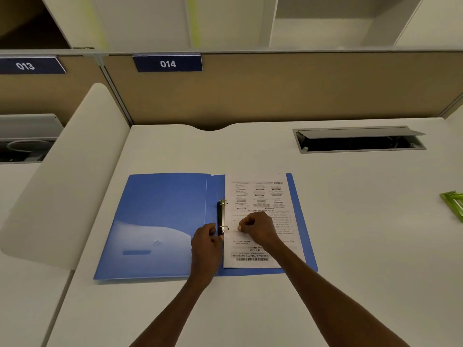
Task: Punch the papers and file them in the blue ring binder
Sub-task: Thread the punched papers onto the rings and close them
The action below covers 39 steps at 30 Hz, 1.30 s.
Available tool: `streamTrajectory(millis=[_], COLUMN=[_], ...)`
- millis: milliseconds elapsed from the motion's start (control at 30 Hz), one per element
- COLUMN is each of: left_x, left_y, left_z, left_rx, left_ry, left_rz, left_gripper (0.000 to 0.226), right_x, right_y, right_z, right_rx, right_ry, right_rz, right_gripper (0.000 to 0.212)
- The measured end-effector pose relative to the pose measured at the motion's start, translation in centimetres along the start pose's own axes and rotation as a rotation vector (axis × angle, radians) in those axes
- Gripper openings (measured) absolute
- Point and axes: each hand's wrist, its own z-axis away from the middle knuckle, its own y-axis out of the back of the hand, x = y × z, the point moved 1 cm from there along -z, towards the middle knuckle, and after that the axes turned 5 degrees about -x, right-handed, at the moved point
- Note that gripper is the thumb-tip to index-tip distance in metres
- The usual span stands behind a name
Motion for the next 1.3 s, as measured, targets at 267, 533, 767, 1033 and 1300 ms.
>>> streamTrajectory(millis=[267, 533, 767, 1033, 1300], left_x=[-0.8, -0.3, -0.1, -0.3, 0.5], left_y=[-1.0, -1.2, -0.9, -0.6, -0.2], left_z=[3.9, 4.6, 4.3, 3.6, 2.9], left_rx=[-0.031, -0.101, -0.146, -0.206, -0.320], left_ry=[0.064, -0.005, -0.003, 0.040, 0.045], left_rz=[0.026, -0.097, -0.143, -0.218, -0.327], left_gripper=[0.031, 0.009, 0.012, 0.013, 0.014], right_x=[5.8, 8.1, 8.7, 7.8, 7.3], right_y=[1.7, 2.1, 3.4, 3.8, 4.1], right_z=[6.6, 8.5, 8.7, 9.1, 9.2], right_rx=[0.455, 0.416, 0.537, 0.623, 0.578], right_ry=[-0.139, -0.347, -0.311, -0.329, -0.294], right_rz=[0.367, 0.178, 0.061, 0.120, 0.195], right_gripper=[0.054, 0.062, 0.010, 0.012, 0.011])
